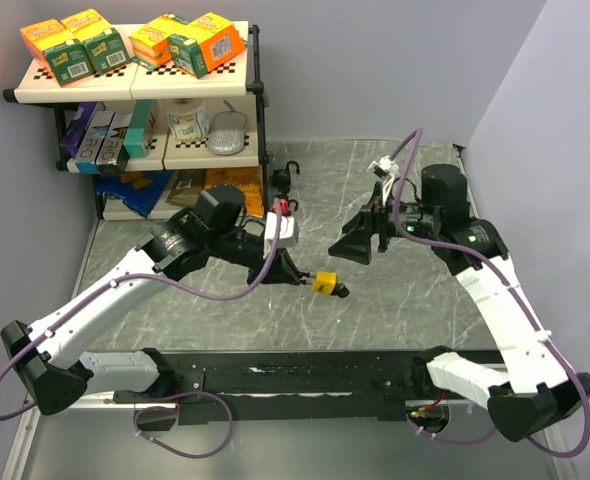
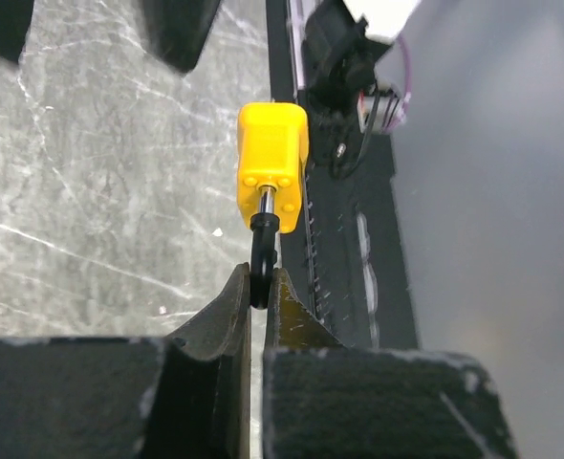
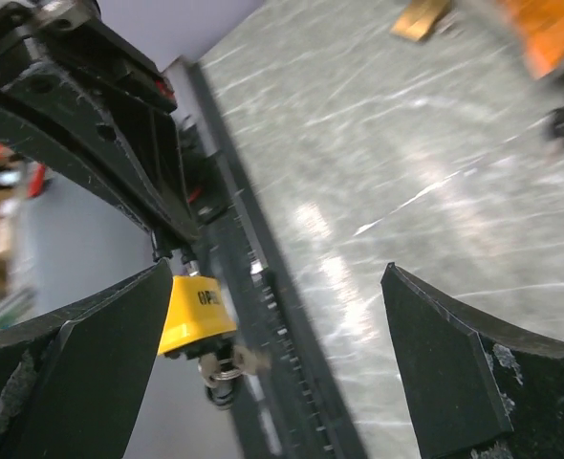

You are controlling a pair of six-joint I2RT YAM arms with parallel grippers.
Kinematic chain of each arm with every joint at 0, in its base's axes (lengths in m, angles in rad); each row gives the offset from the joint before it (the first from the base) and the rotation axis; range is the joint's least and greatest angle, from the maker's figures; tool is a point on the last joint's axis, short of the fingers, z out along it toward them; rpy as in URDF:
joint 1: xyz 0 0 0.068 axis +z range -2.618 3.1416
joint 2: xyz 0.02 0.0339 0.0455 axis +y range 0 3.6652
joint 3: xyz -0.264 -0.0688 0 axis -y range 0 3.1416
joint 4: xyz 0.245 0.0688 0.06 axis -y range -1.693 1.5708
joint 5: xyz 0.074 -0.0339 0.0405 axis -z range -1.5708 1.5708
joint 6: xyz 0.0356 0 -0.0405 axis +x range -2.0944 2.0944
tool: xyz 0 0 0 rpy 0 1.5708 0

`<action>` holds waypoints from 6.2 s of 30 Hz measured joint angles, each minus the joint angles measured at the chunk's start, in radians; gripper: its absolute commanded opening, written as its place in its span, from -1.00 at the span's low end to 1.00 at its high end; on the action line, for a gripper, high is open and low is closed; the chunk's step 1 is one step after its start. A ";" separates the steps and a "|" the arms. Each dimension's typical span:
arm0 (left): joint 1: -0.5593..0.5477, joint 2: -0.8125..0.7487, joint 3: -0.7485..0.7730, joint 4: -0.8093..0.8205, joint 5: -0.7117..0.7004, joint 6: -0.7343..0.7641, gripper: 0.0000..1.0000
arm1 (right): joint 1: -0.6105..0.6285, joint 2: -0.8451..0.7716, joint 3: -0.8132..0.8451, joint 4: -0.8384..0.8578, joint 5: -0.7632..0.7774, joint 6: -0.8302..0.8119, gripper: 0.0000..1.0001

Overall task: Lock with the key
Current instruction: Lock the lock, then place the key at the center of the board.

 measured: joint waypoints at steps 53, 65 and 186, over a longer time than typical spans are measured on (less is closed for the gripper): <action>0.064 0.063 0.093 0.255 0.137 -0.393 -0.98 | 0.155 -0.022 0.051 -0.055 -0.105 -0.325 -1.00; 0.039 0.063 0.068 0.306 0.131 -0.441 -0.98 | 0.167 -0.004 0.053 -0.039 -0.109 -0.252 -1.00; 0.208 0.131 -0.079 -0.058 -0.010 0.111 -0.98 | -0.638 1.006 0.453 -0.013 0.446 -0.499 -1.00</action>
